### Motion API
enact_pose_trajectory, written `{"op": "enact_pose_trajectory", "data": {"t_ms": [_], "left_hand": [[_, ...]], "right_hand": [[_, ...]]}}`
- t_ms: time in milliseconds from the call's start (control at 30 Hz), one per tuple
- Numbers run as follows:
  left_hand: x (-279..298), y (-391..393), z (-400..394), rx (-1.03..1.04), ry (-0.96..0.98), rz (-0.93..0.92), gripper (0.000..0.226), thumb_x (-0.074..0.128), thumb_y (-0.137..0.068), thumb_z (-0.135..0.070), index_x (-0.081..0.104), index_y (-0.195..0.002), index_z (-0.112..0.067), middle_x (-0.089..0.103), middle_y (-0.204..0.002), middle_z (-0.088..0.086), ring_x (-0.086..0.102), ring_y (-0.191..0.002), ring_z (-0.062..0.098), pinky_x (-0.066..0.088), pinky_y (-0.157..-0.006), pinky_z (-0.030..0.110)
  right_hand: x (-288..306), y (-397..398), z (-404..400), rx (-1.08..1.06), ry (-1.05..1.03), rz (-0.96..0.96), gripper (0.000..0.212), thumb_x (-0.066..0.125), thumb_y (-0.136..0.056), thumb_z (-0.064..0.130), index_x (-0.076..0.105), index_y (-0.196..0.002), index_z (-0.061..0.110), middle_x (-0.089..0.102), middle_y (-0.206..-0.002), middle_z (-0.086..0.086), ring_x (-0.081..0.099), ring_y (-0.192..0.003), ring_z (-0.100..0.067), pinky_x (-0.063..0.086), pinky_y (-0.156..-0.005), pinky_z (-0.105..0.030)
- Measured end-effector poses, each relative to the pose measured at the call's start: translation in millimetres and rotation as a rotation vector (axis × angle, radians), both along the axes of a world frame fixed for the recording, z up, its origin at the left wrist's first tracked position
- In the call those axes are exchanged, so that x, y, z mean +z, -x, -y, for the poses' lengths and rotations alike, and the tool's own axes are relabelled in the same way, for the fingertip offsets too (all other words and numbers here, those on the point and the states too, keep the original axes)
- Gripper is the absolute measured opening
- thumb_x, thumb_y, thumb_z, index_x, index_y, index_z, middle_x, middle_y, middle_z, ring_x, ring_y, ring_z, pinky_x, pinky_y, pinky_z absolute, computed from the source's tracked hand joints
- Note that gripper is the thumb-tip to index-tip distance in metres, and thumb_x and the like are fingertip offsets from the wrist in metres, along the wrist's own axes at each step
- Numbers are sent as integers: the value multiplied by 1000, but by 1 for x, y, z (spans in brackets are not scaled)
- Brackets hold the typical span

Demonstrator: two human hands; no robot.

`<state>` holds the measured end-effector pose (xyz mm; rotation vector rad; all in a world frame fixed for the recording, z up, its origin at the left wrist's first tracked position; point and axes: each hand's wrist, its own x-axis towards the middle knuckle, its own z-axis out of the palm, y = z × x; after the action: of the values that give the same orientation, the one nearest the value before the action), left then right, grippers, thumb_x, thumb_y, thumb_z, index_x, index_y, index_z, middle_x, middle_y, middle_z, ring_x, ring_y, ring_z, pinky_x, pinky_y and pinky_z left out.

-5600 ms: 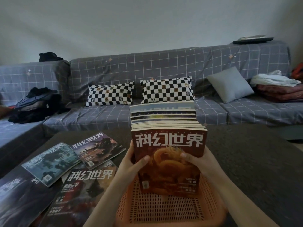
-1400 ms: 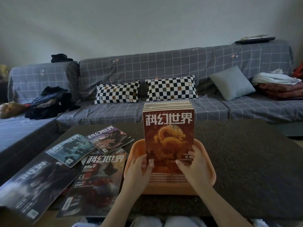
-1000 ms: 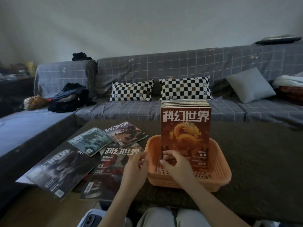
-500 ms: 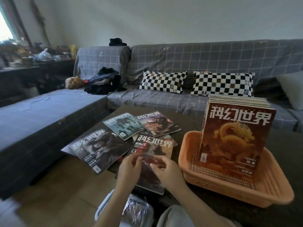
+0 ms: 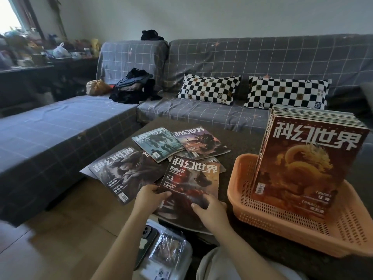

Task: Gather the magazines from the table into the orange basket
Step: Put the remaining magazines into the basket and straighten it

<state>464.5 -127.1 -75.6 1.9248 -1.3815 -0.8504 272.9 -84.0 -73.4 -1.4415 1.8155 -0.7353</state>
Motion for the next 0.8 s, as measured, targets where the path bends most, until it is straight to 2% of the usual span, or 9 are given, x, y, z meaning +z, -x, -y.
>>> {"op": "enact_pose_trajectory", "data": {"t_ms": [33,100,200,300,367,500,634,734,800], "left_hand": [[2,-1,-2,-32,-18,-44,18,76,-79,-31,66,-80,-16,70,-70,-6,65,-61,13,56,-64,36],[5,1,-9,-69,-25,-102,12,71,-85,-28,60,-85,-24,71,-81,-2,69,-72,17,58,-71,39],[6,7,-27,-51,62,-195,11,64,-90,-20,54,-92,-23,70,-91,2,70,-80,21,59,-76,45],[10,7,-48,11,137,-297,10,63,-91,-15,55,-93,-20,71,-92,3,71,-82,22,57,-78,48],[16,2,-61,48,183,-347,11,63,-90,-12,56,-93,-19,72,-92,5,71,-80,22,58,-73,44],[39,-14,-87,80,275,-439,9,62,-90,-8,58,-93,-16,73,-85,8,73,-68,21,55,-51,29],[73,-20,-103,28,367,-452,9,61,-91,-10,57,-94,-17,74,-82,7,73,-67,19,55,-49,24],[95,-13,-108,-28,410,-468,8,60,-91,-13,57,-96,-18,76,-79,0,73,-66,16,54,-48,19],[105,-3,-107,-73,436,-473,8,60,-91,-14,56,-97,-18,76,-79,-5,73,-68,14,54,-50,19]], "right_hand": [[-1,2,0,-8,2,2,55,61,-85,38,47,-135,19,45,-137,-2,32,-131,-24,33,-107,-35],[-2,6,-2,-8,14,22,51,63,-85,36,51,-132,19,51,-132,-2,37,-128,-23,34,-107,-34],[-2,8,-9,4,29,54,47,64,-83,35,54,-127,22,55,-127,0,41,-125,-23,37,-105,-36],[1,10,-16,30,53,-79,59,64,-82,42,46,-135,22,46,-140,2,34,-130,-24,32,-108,-36],[5,11,-22,33,79,-54,74,68,-79,42,36,-142,19,37,-147,1,32,-134,-24,29,-110,-36],[22,5,-32,40,153,280,92,79,-72,29,26,-146,14,43,-143,-5,40,-131,-21,32,-107,-33],[52,7,-37,17,229,411,72,75,-76,27,38,-136,13,54,-131,-5,53,-115,-17,42,-98,-31],[76,19,-42,9,295,471,62,71,-80,30,40,-132,18,57,-118,3,55,-95,-8,48,-84,-27],[88,31,-46,-16,347,507,57,70,-81,32,41,-129,23,55,-111,6,56,-94,-8,51,-82,-29]]}}
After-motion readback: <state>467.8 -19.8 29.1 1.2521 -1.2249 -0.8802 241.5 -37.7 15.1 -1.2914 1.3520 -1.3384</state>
